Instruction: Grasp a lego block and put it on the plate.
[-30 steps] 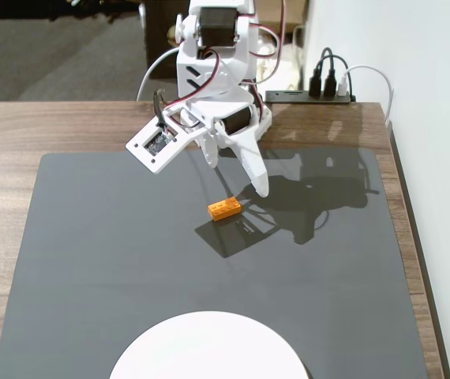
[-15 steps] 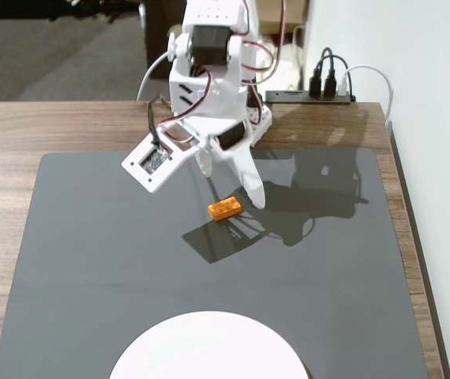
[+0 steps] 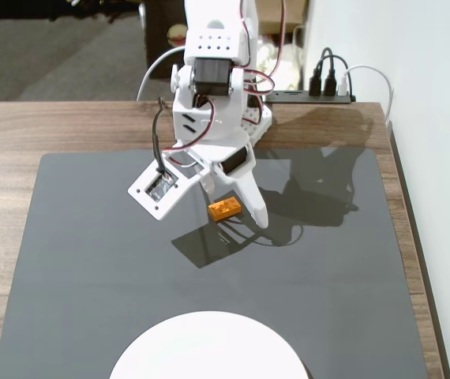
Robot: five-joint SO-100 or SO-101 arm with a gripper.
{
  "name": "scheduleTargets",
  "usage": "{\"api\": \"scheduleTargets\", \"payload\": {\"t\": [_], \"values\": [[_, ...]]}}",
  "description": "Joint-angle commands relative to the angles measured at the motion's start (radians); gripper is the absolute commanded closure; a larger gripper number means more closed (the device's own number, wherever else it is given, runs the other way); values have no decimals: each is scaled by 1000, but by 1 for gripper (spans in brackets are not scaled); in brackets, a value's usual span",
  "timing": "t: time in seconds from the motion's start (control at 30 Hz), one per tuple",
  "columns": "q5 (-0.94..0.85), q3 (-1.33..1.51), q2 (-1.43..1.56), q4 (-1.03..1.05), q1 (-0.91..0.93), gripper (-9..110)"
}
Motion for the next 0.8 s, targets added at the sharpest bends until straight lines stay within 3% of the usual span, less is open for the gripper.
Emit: {"api": "scheduleTargets", "payload": {"t": [0.0, 0.5, 0.77], "values": [[-6, 6, -6, -28, -8, 53], [5, 20, -69, -100, -46, 55], [5, 20, -69, -100, -51, 70]]}}
